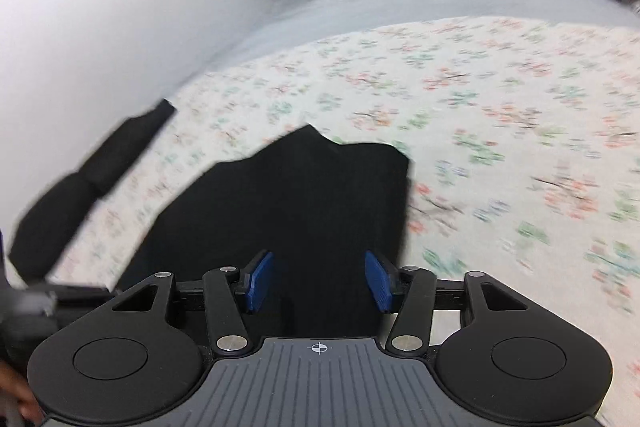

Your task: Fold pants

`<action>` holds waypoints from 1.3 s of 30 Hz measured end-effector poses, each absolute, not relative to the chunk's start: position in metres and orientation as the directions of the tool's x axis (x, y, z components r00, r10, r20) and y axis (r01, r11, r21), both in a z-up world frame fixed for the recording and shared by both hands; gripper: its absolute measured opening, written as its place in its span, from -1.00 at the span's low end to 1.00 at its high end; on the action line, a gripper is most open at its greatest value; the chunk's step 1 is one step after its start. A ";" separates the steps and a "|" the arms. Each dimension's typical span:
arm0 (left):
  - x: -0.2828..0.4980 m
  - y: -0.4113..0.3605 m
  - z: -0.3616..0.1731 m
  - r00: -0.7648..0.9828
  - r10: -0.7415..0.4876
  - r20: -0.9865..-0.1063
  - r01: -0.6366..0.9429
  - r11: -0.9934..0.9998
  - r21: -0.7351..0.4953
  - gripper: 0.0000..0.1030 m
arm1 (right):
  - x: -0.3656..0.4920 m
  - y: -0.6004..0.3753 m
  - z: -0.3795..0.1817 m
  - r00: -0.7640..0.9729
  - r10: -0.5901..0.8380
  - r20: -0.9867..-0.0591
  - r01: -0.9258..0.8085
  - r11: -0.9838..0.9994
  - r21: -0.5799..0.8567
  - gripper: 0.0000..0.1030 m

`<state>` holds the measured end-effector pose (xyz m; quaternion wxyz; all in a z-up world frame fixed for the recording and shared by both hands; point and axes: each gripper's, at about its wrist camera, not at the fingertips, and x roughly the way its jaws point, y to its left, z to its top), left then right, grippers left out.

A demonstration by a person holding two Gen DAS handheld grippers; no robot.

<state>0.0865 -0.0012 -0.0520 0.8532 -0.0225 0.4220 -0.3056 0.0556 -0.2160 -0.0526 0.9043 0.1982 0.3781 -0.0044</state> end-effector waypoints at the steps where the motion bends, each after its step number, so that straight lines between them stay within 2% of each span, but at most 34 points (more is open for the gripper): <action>1: 0.087 -0.001 -0.052 0.453 -0.543 -0.707 0.501 0.811 -0.302 -0.42 | 0.066 -0.221 -0.060 0.702 0.110 -0.704 0.185 0.926 0.329 -0.24; 4: 0.089 0.000 -0.051 0.444 -0.551 -0.706 0.501 0.806 -0.315 -0.42 | 0.081 -0.238 -0.078 0.714 -0.057 -0.698 0.314 0.917 0.247 -0.27; 7: 0.093 0.003 -0.050 0.423 -0.568 -0.706 0.492 0.798 -0.348 -0.42 | 0.084 -0.246 -0.084 0.740 -0.109 -0.664 0.341 0.911 0.231 -0.27; 10: 0.100 0.013 -0.045 0.399 -0.599 -0.694 0.454 0.787 -0.418 -0.32 | 0.078 -0.231 -0.072 0.711 -0.205 -0.672 0.370 0.923 0.110 -0.24; 12: 0.103 0.024 -0.038 0.430 -0.602 -0.673 0.418 0.793 -0.443 0.03 | 0.067 -0.234 -0.057 0.716 -0.194 -0.670 0.377 0.916 0.137 -0.17; 15: 0.104 0.042 -0.030 0.460 -0.614 -0.641 0.383 0.789 -0.481 0.37 | 0.052 -0.240 -0.035 0.723 -0.105 -0.682 0.371 0.893 0.256 -0.16; 17: 0.107 0.054 -0.029 0.460 -0.626 -0.629 0.345 0.779 -0.523 0.53 | 0.042 -0.236 -0.025 0.721 -0.055 -0.691 0.360 0.882 0.306 0.04; 20: 0.112 0.064 -0.031 0.455 -0.633 -0.626 0.274 0.768 -0.578 1.00 | 0.025 -0.232 -0.021 0.682 0.011 -0.731 0.375 0.853 0.362 0.08; 26: 0.122 0.079 -0.053 0.392 -0.705 -0.590 0.139 0.680 -0.720 1.00 | -0.020 -0.233 -0.044 0.693 0.129 -0.709 0.388 0.762 0.518 0.10; 32: 0.124 0.061 -0.062 0.319 -0.717 -0.619 0.193 0.689 -0.699 1.00 | -0.020 -0.234 -0.057 0.672 0.174 -0.720 0.405 0.728 0.554 0.15; 39: 0.124 0.040 -0.061 0.316 -0.673 -0.669 0.249 0.739 -0.626 1.00 | -0.019 -0.237 -0.063 0.671 0.200 -0.714 0.398 0.716 0.574 0.16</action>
